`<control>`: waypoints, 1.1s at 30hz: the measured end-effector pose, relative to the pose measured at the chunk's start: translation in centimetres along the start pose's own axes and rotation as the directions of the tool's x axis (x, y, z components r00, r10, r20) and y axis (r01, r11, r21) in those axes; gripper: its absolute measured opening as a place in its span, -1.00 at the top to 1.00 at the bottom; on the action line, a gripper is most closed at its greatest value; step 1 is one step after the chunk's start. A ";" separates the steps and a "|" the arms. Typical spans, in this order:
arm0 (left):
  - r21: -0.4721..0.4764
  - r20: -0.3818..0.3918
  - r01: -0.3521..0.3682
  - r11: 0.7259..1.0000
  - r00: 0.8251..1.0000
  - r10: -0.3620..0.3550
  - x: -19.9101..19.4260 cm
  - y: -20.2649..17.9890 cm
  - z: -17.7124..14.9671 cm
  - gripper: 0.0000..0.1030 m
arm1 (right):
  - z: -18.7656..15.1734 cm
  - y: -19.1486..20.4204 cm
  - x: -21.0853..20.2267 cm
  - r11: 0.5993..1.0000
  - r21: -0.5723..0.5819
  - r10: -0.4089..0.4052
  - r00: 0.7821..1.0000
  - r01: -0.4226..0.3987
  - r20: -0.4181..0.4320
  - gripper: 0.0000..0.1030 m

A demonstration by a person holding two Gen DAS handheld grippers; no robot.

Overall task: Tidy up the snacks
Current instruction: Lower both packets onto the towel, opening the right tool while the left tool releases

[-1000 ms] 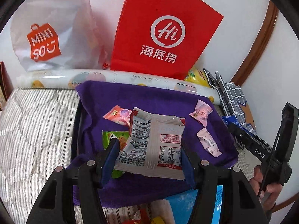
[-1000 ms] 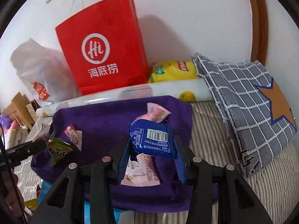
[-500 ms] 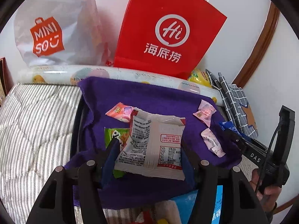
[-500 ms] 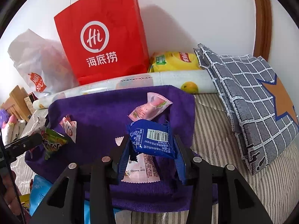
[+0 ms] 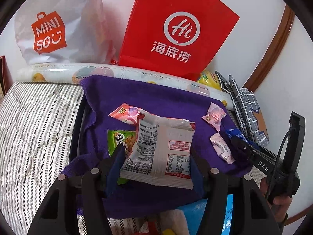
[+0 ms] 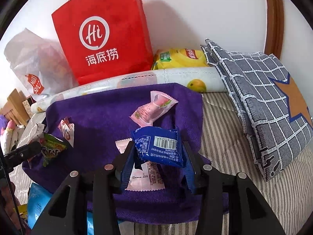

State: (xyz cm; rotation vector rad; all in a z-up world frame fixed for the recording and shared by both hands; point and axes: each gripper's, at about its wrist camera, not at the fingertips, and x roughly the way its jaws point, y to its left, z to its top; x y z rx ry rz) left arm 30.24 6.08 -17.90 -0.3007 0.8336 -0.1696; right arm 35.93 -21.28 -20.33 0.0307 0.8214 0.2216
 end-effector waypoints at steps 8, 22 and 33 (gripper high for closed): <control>0.001 -0.009 -0.005 1.000 1.000 0.005 0.2 0.1 -0.1 -0.17 | -0.1 0.8 0.3 1.000 -0.028 0.009 1.000 -0.009 -0.009 0.09; -0.008 -0.022 -0.015 1.000 1.000 0.015 0.4 0.1 0.0 -0.21 | -0.1 1.0 0.1 0.999 -0.029 0.014 1.000 -0.014 0.003 -0.10; -0.029 -0.019 -0.012 1.000 1.000 0.011 0.3 0.3 0.0 -0.51 | -0.2 1.9 -0.3 0.997 -0.072 0.013 1.000 -0.011 0.025 -0.10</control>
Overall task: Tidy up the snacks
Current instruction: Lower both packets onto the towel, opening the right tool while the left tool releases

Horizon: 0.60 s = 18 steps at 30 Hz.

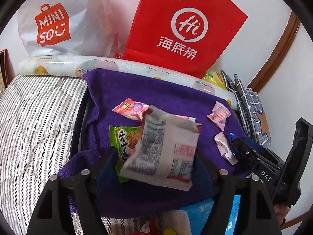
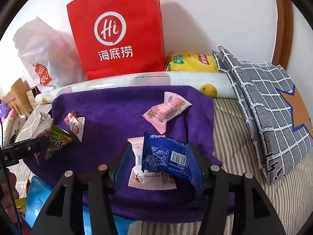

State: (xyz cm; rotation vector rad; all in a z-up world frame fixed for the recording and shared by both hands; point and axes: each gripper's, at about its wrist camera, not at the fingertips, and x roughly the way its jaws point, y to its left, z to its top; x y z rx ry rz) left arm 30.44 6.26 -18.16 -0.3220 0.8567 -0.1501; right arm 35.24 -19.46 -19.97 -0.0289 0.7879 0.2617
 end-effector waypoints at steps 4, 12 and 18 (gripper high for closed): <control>0.006 0.026 -0.011 1.000 1.000 0.010 -0.6 -0.2 0.1 -0.59 | 0.1 -0.2 -0.1 1.000 0.016 0.008 1.000 -0.008 0.002 -0.10; -0.002 0.025 0.005 1.000 1.000 -0.005 -0.7 -0.1 0.2 -0.59 | 0.0 -0.2 -0.3 1.000 0.014 0.003 1.000 -0.003 0.006 -0.10; 0.017 0.030 0.012 1.000 0.999 -0.012 -1.1 -0.6 0.1 -0.59 | 0.1 -0.1 -0.7 1.000 0.002 -0.012 1.000 0.012 0.018 -0.10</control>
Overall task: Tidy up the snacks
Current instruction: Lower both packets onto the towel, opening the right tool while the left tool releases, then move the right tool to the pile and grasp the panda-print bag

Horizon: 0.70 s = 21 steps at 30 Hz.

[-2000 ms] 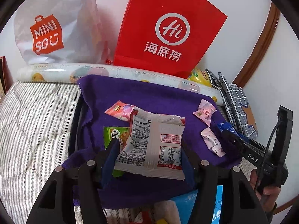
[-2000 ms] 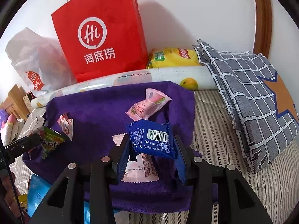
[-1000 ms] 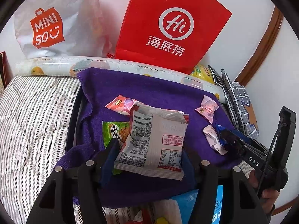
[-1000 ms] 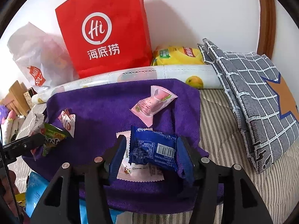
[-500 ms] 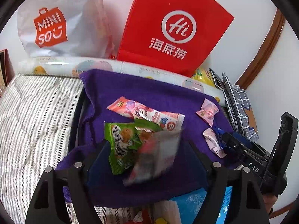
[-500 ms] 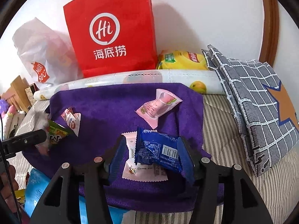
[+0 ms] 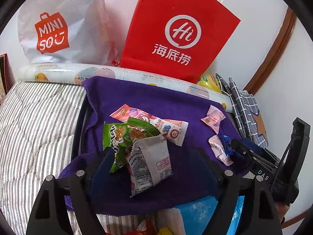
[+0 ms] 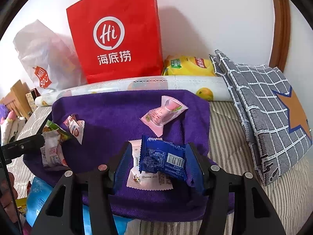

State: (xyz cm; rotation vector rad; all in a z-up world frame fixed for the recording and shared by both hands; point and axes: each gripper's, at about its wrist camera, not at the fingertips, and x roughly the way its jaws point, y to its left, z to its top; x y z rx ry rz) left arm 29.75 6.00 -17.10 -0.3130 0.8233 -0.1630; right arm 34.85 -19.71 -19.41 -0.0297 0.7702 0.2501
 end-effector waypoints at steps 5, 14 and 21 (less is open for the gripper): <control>0.027 0.018 0.020 0.999 1.000 -0.020 -1.0 -0.9 0.0 -0.59 | 0.5 -0.2 -1.3 1.000 0.005 0.000 0.999 0.000 0.038 -0.11; 0.035 0.057 0.029 0.999 0.998 -0.031 -2.7 -1.4 0.2 -0.59 | -0.4 -0.6 -7.0 0.996 0.053 -0.077 0.993 0.073 0.088 -0.11; 0.066 0.078 0.006 0.998 0.997 -0.011 -3.3 -2.0 0.2 -0.59 | -2.7 0.5 -13.2 0.992 0.077 -0.108 0.987 0.099 0.120 -0.48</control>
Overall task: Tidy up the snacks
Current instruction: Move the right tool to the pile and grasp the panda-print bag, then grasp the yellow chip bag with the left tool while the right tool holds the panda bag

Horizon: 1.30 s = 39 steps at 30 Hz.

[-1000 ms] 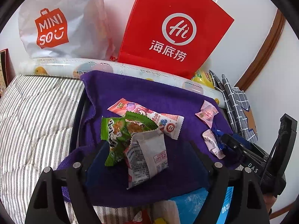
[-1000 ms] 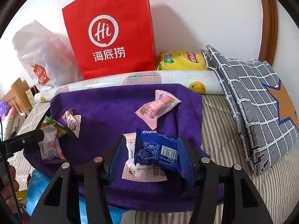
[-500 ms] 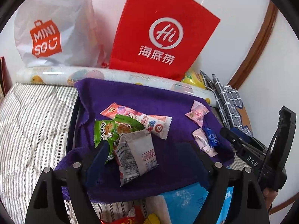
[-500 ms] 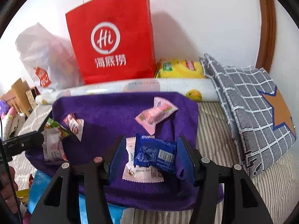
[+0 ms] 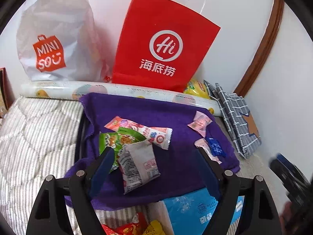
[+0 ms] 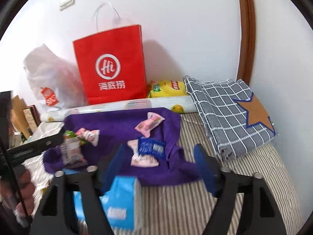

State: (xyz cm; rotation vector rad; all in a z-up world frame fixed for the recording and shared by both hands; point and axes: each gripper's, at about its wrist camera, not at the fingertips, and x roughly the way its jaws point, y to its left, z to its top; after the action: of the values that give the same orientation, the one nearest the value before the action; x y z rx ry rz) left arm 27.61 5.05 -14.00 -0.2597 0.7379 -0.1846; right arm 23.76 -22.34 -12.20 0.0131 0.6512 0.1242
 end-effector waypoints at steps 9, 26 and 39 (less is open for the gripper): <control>0.036 0.000 0.026 0.999 1.000 -0.026 -4.3 0.0 -0.9 -0.57 | -5.5 2.8 -4.9 0.994 -0.045 0.093 0.991 -0.097 -0.093 -0.48; 0.090 -0.013 -0.092 0.992 0.996 0.094 -12.6 3.8 -6.9 -0.58 | -14.2 8.0 -5.0 0.973 -0.137 0.146 0.956 -0.184 -0.254 0.37; 0.064 -0.089 -0.089 0.994 0.992 0.095 -12.5 3.9 -9.8 -0.59 | -11.5 2.1 -5.6 0.993 -0.114 0.008 0.998 -0.016 -0.070 0.39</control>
State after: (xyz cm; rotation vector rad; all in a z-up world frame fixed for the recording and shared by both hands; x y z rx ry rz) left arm 12.07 10.33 -14.12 -0.1607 0.8327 -0.1314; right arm 12.11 -21.26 -17.86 -0.0976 0.7126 0.1744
